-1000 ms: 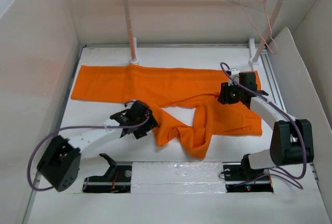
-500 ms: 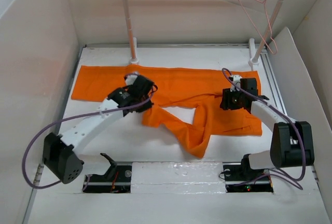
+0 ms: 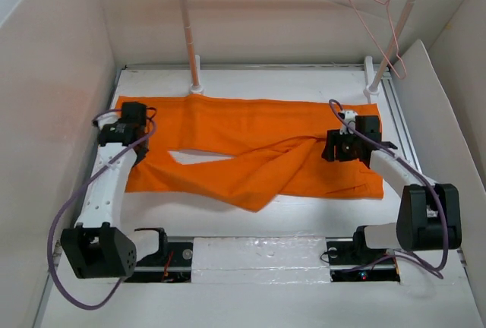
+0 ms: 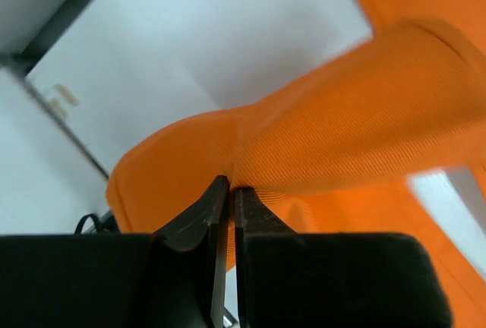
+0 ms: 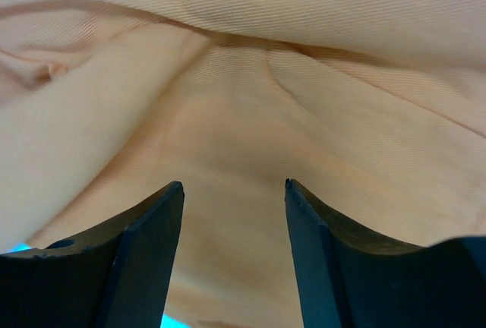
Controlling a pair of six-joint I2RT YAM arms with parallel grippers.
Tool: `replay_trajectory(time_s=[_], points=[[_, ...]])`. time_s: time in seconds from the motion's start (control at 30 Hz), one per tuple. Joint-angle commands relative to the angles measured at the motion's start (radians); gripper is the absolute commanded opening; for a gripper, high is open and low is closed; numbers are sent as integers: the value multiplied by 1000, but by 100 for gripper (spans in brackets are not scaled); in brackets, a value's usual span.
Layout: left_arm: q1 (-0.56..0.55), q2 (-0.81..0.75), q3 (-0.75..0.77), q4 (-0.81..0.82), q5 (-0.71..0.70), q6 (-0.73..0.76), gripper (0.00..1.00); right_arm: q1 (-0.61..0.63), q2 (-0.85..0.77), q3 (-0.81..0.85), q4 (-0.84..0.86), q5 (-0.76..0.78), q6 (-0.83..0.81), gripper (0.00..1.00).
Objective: Place the trousers on the hanger
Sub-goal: Flatten out the trousers at the center of the board.
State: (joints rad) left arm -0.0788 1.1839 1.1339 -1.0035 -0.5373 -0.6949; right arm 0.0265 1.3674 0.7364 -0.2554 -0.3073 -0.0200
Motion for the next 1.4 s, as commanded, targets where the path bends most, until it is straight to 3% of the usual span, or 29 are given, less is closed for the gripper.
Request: replay_trajectory(time_s=[0.0, 0.03, 0.1, 0.17, 0.2, 0.23, 0.37, 0.47, 0.57, 0.63, 0.73, 0.87, 1.13, 1.23, 1.37], points=[[205, -90, -2, 40, 5, 22, 0, -28, -91, 46, -66, 16, -38, 62], [334, -157, 6, 107, 73, 41, 7, -42, -125, 55, -93, 36, -46, 63], [398, -153, 50, 97, 62, 8, 9, -42, -157, 64, -117, 43, -49, 64], [398, -126, 111, 109, 78, -64, 25, -56, -180, 70, -142, 65, -52, 65], [398, -115, 128, 130, 123, -61, 53, -65, -189, 77, -169, 80, -49, 65], [398, -90, 144, 208, 226, -36, 61, -65, -204, 75, -191, 89, -46, 66], [361, -104, 91, 371, 367, -26, 77, -170, -238, 23, -211, 86, -37, 67], [283, -135, -3, 486, 521, 14, 77, -308, -264, -29, -241, 96, -43, 67], [134, -167, -135, 591, 628, 26, 74, -431, -324, -46, -297, 137, -58, 67], [1, -153, -183, 646, 643, 26, 74, -499, -359, -46, -326, 206, -57, 68], [-117, -106, -213, 660, 622, 49, 74, -499, -367, -40, -357, 231, -38, 71], [-127, -118, -276, 697, 690, 86, 74, -499, -297, -41, -401, 215, 15, 71], [-137, -153, -315, 700, 740, 159, 74, -510, -199, -118, -273, 203, 166, 67], [-194, -136, -315, 695, 720, 150, 73, -510, -128, -132, -190, 139, 224, 50], [-216, -133, -304, 697, 718, 140, 73, -522, -59, -100, -143, 126, 249, 14]])
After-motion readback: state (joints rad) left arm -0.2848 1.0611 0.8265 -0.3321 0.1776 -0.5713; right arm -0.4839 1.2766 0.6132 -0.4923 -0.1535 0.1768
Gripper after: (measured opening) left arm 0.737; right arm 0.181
